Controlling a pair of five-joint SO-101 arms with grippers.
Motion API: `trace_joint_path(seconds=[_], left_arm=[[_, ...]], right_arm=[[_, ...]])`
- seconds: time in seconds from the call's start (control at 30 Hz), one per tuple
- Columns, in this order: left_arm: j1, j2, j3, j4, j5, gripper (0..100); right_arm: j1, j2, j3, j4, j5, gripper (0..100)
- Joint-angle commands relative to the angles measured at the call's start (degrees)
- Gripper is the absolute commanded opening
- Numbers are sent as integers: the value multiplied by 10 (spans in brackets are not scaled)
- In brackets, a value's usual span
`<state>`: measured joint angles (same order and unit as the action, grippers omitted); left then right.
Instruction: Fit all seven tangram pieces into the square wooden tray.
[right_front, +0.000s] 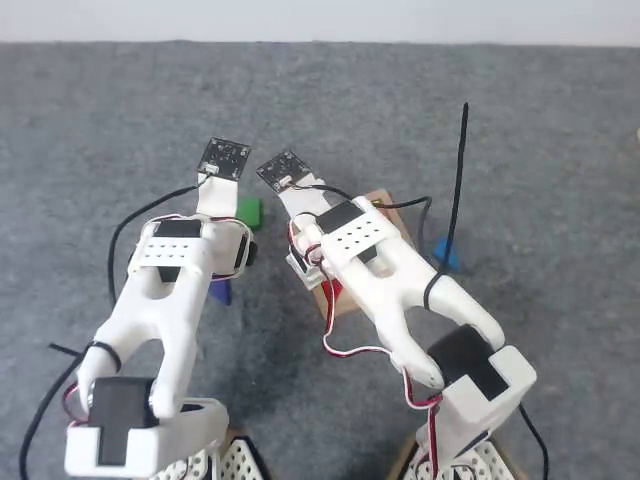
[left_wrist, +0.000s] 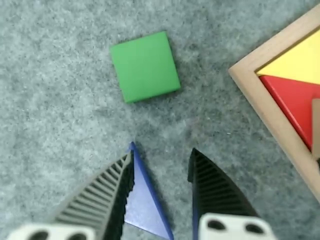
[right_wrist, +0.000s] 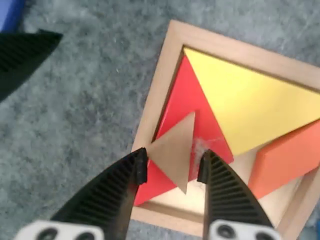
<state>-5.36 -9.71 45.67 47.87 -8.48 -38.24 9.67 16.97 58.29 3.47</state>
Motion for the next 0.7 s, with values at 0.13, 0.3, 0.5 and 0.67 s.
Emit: trace_joint_path(seconds=[0.13, 0.3, 0.5, 0.67], left_arm=[[0, -25, -4, -19, -6, 170], [1, -25, 3, -23, -6, 170], [2, -25, 3, -23, -6, 170], [2, -26, 3, -23, -6, 170]], right_arm=[[2, 0, -29, -12, 7, 177], [44, 0, -28, -7, 7, 177], [94, 0, -27, 9, 7, 177], [119, 0, -27, 13, 29, 177]])
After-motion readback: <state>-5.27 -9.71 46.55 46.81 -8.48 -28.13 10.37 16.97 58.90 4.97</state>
